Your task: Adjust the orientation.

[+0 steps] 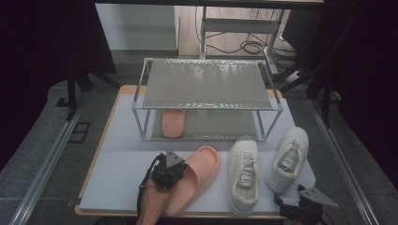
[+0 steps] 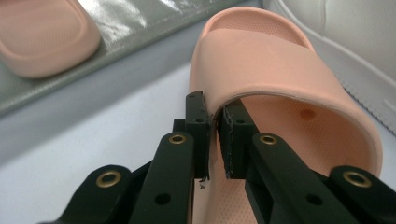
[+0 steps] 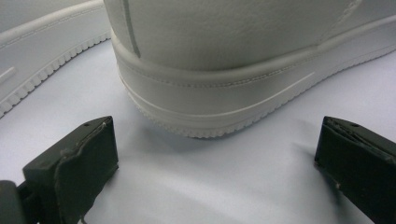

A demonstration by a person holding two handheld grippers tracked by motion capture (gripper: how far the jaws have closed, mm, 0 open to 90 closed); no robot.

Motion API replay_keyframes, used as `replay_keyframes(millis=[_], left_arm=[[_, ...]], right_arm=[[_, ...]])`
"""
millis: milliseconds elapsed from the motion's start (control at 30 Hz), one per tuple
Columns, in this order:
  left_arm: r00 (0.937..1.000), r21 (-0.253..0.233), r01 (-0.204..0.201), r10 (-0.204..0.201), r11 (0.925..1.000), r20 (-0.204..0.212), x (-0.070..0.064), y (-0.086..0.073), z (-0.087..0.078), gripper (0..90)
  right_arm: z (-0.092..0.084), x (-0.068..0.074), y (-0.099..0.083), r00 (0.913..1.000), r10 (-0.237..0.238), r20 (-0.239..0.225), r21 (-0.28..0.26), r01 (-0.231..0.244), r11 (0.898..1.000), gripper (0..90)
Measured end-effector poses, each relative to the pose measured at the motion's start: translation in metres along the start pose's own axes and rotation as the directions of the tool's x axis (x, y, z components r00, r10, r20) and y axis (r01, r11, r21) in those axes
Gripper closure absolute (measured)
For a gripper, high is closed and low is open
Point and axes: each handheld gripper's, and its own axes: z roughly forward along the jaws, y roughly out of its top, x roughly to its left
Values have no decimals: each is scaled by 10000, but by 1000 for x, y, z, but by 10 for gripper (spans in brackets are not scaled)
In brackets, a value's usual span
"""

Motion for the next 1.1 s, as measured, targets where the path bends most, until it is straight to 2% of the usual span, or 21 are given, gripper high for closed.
replay_keyframes(millis=[333,500,567,633,767,867,1033,1067,1100], left_arm=[[9995,-168,-1,-5,9999,-327,5,24,11,824],[9985,-246,295,-306,9993,-454,11,36,21,817],[9968,-393,576,-596,9976,-533,14,42,27,813],[9962,-445,625,-651,9971,-587,15,44,30,811],[9915,-579,914,-962,9941,-878,18,55,42,810],[9893,-627,960,-1022,9934,-1043,19,58,47,808],[9761,-695,1255,-1357,9897,-1697,24,68,62,807],[9761,-695,1255,-1357,9897,-1697,24,68,62,807],[9733,-713,1323,-1432,9886,-1796,25,69,65,807]], right_arm=[[0,0,0,10000,-13,-7,0,13,10000,0],[0,0,0,10000,-17,-8,12,17,10000,0],[0,0,0,10000,-7,-15,14,7,10000,0],[0,0,0,10000,-18,-10,8,18,10000,0],[0,0,0,10000,-14,-11,7,14,10000,0],[0,0,0,10000,-21,-12,9,21,10000,0],[0,0,0,10000,-8,-24,0,8,10000,0],[0,0,0,10000,-8,-24,0,8,10000,0],[0,0,0,10000,-10,-24,-4,10,10000,0]])
